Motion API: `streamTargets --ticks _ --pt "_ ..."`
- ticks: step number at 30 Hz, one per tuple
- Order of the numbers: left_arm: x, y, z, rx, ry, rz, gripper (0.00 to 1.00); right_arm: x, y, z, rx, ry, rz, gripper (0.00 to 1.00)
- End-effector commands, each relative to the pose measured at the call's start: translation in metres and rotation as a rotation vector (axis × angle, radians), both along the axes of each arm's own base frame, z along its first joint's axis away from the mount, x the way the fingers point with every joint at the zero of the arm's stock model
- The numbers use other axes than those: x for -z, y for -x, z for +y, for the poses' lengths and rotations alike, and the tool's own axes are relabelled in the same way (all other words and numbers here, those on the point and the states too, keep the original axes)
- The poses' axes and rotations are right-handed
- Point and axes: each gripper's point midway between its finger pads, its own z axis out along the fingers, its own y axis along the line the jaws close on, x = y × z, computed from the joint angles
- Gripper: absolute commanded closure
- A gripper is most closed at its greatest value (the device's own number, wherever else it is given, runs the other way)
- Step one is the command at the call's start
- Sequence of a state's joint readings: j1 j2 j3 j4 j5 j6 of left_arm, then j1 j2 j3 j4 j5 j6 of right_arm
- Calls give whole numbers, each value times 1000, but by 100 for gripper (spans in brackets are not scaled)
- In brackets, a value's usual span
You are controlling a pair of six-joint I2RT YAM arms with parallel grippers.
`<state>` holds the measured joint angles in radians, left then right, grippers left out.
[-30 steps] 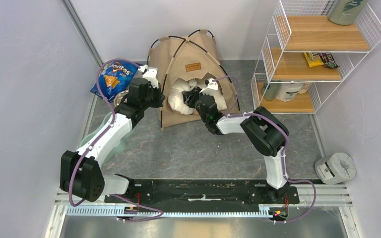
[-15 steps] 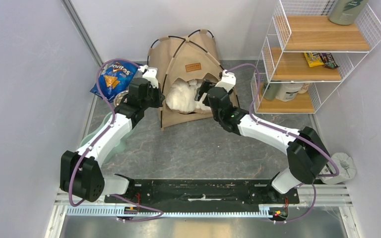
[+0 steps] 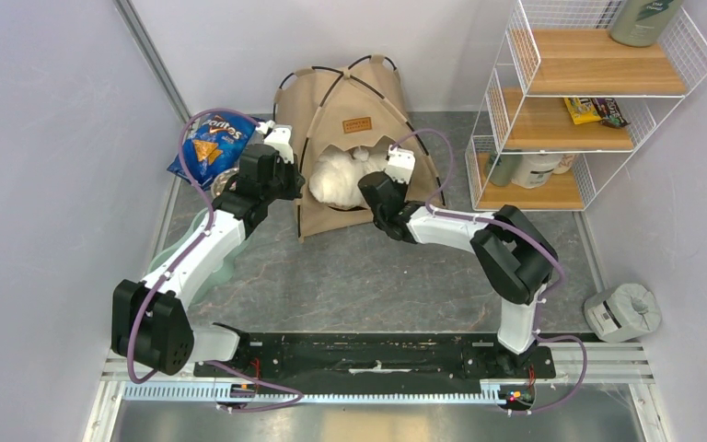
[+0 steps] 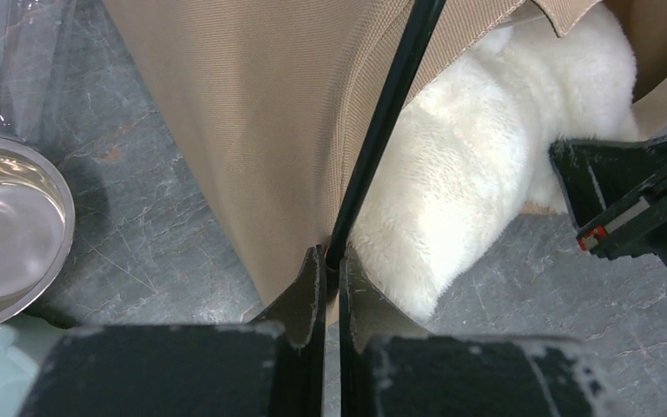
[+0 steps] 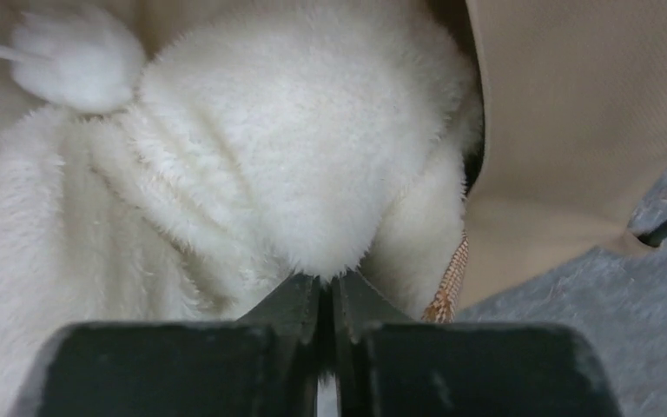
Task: Set up the pet tent
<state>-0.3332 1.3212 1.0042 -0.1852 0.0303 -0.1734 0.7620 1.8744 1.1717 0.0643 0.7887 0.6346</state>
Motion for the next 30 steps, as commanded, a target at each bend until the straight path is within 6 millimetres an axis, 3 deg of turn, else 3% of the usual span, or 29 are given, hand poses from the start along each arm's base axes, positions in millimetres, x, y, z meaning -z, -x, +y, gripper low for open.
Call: streamTargets --ticks 1,4,8,11,19,23,27,30 --pt "5 4 3 -28 5 52 98 -63 -31 -3 53 52 -247 100" --pt "7 5 4 -30 1 56 98 -100 -39 6 -12 99 -396 100" --pt "10 5 2 -26 6 62 98 -128 -51 17 -84 230 -507 100" --pt "11 5 1 -23 8 66 98 -118 -62 16 -57 306 -505 100" --pt "7 5 0 -19 16 59 98 -47 -71 16 -72 356 -343 100" --pt "5 6 -1 -15 24 55 98 -35 -60 11 -65 305 -273 82" --pt "4 6 -2 -13 30 52 98 -59 -38 0 -40 211 -271 50" --pt "2 7 -3 -10 39 51 98 -72 -17 -5 -73 150 -229 32"
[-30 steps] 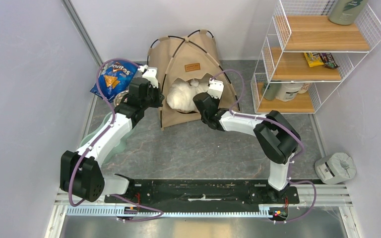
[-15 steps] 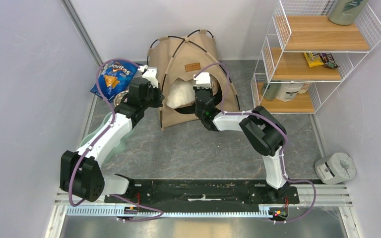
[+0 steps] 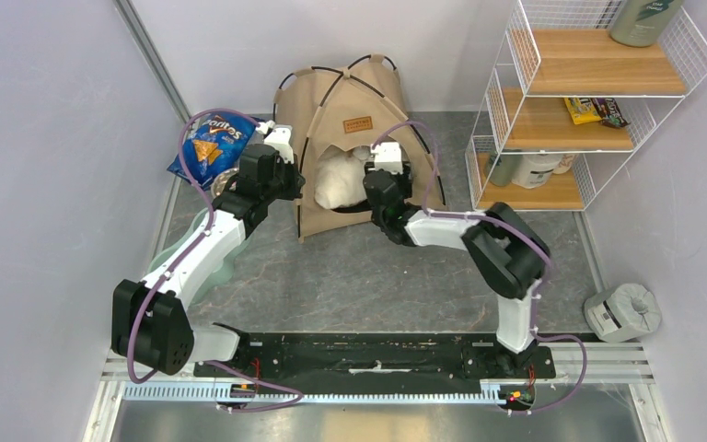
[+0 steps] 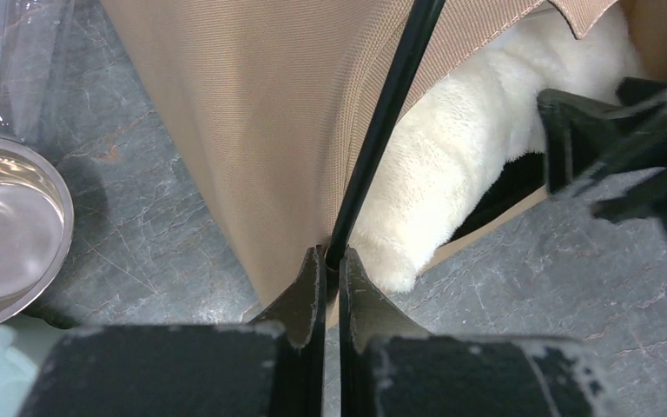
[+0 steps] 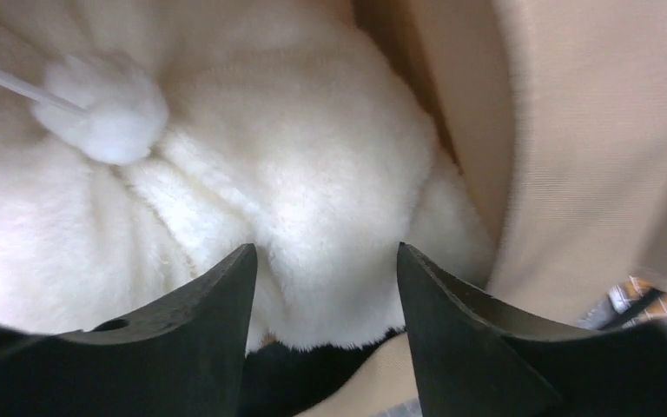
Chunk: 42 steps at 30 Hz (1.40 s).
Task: Set up the pet tent
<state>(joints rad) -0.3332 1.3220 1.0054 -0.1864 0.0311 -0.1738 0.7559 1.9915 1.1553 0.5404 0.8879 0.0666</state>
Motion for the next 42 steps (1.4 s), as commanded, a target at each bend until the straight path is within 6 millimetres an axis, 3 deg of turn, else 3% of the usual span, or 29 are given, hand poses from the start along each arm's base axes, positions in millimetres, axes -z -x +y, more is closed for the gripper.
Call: streamTargets --ticks 1,3,6,8,10,14,17,21,26,32,35,38,42 --pt "2 7 -3 -7 40 52 98 -51 29 -3 -29 -194 6 27" --pt "0 8 -5 1 44 51 98 -52 45 -5 -67 -231 50 19" --pt "-1 10 -9 19 61 53 98 -49 69 -2 -146 -311 112 15" --pt "-1 12 -13 35 77 61 98 -49 82 10 -240 -363 141 21" --pt "-1 14 -16 52 89 67 98 -48 90 25 -336 -381 155 33" --pt "-3 17 -20 70 110 69 98 -30 98 64 -472 -362 226 49" --pt "-5 18 -22 81 117 67 98 -15 88 88 -492 -388 240 52" --pt "-6 20 -24 96 121 74 98 -1 60 112 -450 -445 194 58" --pt "-17 25 -26 124 129 56 98 -10 31 132 -395 -548 77 60" --pt "-33 29 -33 168 159 22 98 -37 28 154 -397 -691 -18 51" --pt "-38 30 -37 187 177 9 98 -27 32 170 -420 -679 40 46" --pt "-35 29 -35 176 173 11 98 -5 46 170 -430 -641 108 44" --pt "-26 26 -25 126 131 25 98 4 73 139 -374 -622 155 41"
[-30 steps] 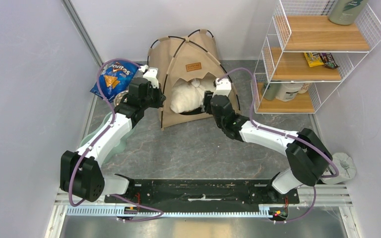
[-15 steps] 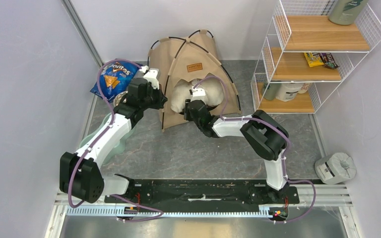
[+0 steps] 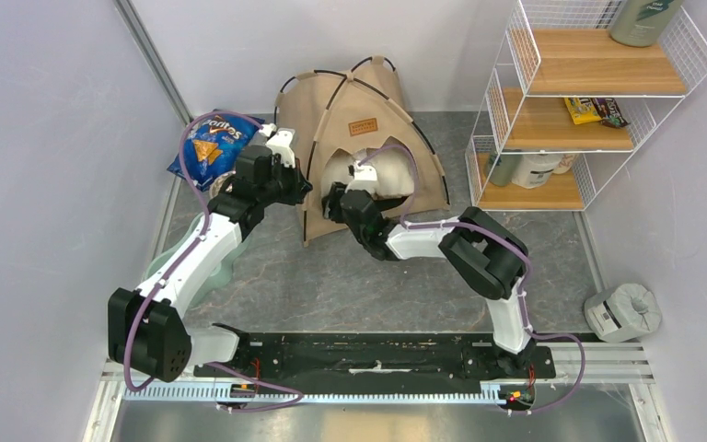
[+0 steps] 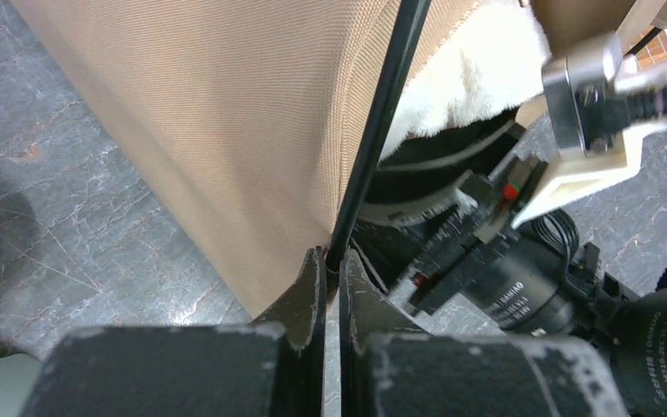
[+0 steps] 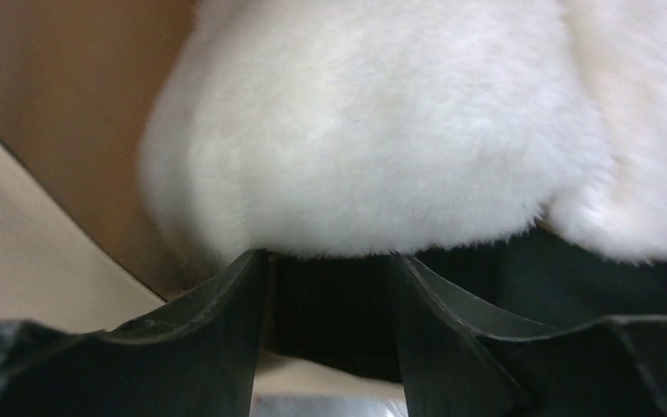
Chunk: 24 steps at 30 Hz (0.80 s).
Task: Set up the pet tent
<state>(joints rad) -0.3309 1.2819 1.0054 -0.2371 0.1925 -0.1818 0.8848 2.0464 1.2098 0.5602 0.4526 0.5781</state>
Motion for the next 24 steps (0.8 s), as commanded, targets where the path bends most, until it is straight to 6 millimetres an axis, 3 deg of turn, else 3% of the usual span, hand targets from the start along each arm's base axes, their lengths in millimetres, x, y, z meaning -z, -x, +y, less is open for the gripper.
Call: streamTargets --ticks 1,2,7,11,13,17,24 --pt "-16 2 -2 -24 44 -6 98 -15 27 -33 65 -3 29 39" --pt "-15 1 1 -40 35 -9 98 -17 35 -46 85 24 32 36" --pt "-17 -1 7 -86 46 -28 93 -63 73 -106 130 133 63 22" --pt "-14 1 14 -131 55 -48 77 -105 95 -151 142 232 25 12" --pt "-13 2 19 -154 53 -59 72 -137 97 -171 158 285 -61 7" --pt "-10 3 23 -172 43 -61 66 -188 82 -190 123 439 -185 3" --pt "-11 -1 35 -237 10 -75 68 -198 26 -223 53 584 -144 3"
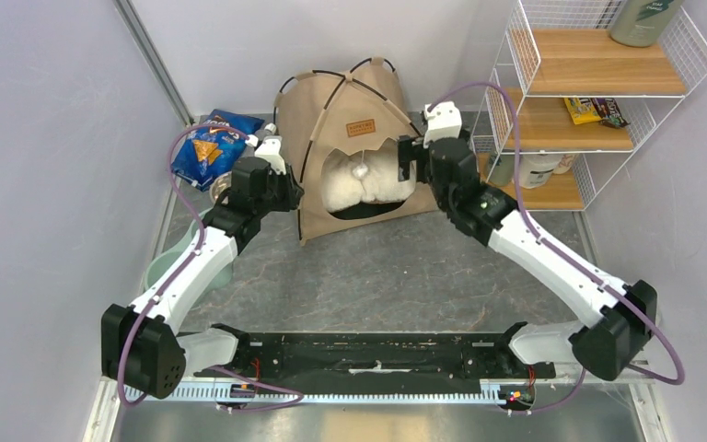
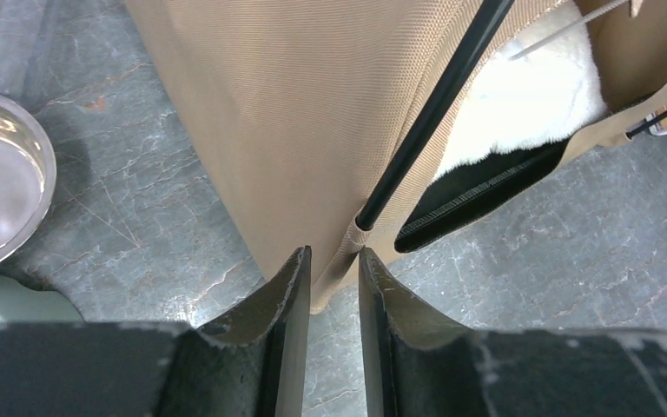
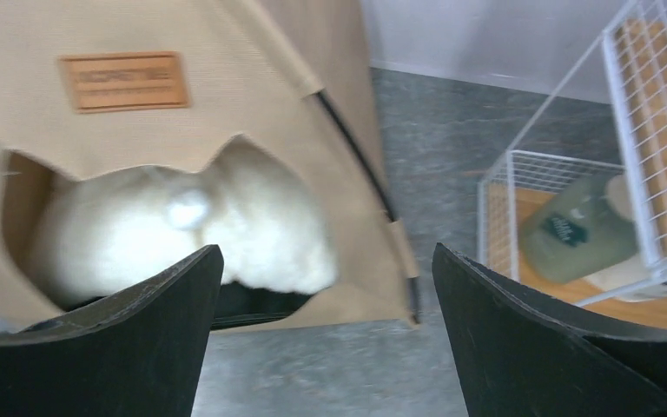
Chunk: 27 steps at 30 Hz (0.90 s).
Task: Set up the pet tent
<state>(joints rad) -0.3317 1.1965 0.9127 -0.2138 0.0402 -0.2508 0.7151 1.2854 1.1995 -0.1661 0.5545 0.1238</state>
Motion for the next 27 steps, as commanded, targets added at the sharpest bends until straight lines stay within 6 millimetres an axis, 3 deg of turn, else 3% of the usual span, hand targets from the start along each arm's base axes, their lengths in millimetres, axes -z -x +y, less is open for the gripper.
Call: streamTargets --ticks 1,3,10,12,14,17,19,21,27 --pt "-18 -8 9 -75 12 -63 69 7 -24 -15 -106 189 55 3" --pt "-16 -10 9 -80 6 -58 74 14 -31 -7 -198 241 77 5" --pt "-17 -16 7 -79 8 -51 82 31 -67 -2 -273 317 124 19" --pt "-20 -17 5 -71 11 -55 84 36 -76 0 -273 329 132 28" --pt "-23 -17 3 -55 14 -60 88 38 -80 2 -278 338 137 46" --pt "-26 -15 -4 -14 20 -55 93 33 -74 0 -274 321 132 79" --pt "-30 -11 -11 34 31 -42 98 26 -65 -6 -261 313 112 94" --pt "-37 -8 -15 60 47 -42 98 15 -56 -17 -231 309 84 100" --pt "-59 -1 -32 134 130 -75 98 -14 -28 -49 -144 312 28 100"
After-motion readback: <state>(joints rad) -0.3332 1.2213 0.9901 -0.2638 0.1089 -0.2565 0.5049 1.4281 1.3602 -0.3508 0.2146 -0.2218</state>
